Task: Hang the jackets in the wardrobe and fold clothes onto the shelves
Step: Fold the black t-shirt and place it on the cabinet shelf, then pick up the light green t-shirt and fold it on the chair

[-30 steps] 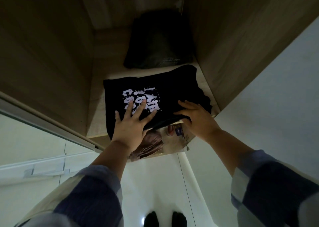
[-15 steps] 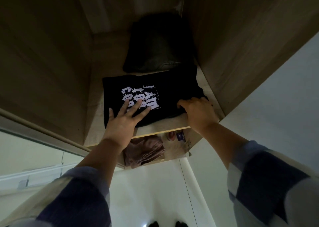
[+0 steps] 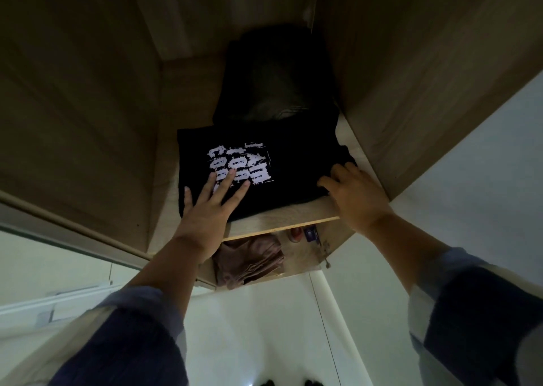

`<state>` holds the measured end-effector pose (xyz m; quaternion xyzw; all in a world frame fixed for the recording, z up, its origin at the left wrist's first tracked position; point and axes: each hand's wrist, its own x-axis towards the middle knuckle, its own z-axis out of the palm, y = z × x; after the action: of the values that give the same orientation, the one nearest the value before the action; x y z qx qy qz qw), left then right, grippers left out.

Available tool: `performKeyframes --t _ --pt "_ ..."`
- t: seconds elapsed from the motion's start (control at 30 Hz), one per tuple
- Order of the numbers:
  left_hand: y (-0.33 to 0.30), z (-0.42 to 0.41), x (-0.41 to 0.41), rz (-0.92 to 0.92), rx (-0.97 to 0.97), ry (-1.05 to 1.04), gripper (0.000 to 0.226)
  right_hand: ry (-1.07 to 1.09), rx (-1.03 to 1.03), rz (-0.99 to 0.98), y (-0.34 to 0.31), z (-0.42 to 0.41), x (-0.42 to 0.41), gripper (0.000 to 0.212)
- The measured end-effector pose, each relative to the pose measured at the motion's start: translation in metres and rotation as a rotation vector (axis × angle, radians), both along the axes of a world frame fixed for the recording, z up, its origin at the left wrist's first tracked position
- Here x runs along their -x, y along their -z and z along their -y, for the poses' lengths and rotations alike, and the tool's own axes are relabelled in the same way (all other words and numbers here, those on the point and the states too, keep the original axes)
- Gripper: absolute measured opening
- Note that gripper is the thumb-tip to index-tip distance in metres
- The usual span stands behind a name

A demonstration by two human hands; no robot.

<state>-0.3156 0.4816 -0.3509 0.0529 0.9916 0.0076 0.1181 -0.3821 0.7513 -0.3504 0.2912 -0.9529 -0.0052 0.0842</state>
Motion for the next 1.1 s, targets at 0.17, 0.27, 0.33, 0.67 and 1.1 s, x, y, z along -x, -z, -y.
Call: performKeyframes --t 0.17,0.27,0.33,0.67,1.1 --pt "0.005 -0.001 -0.008 -0.046 0.039 -0.002 0.106 -0.017 -0.127 -0.119 -0.004 0.021 -0.006 0.021" --pt "0.005 0.002 -0.008 -0.014 -0.001 -0.013 0.108 0.086 -0.079 -0.069 0.001 0.021 -0.008 0.031" --pt "0.0 0.002 -0.005 0.062 -0.032 -0.033 0.11 0.152 -0.078 0.036 -0.002 0.021 -0.012 0.05" --pt "-0.048 -0.011 -0.07 0.226 -0.028 -0.234 0.092 0.283 -0.285 0.418 -0.066 0.041 -0.067 0.064" --pt "-0.162 -0.019 -0.299 0.043 -0.174 -0.67 0.078 -0.129 -0.213 0.43 -0.175 0.111 -0.236 0.054"
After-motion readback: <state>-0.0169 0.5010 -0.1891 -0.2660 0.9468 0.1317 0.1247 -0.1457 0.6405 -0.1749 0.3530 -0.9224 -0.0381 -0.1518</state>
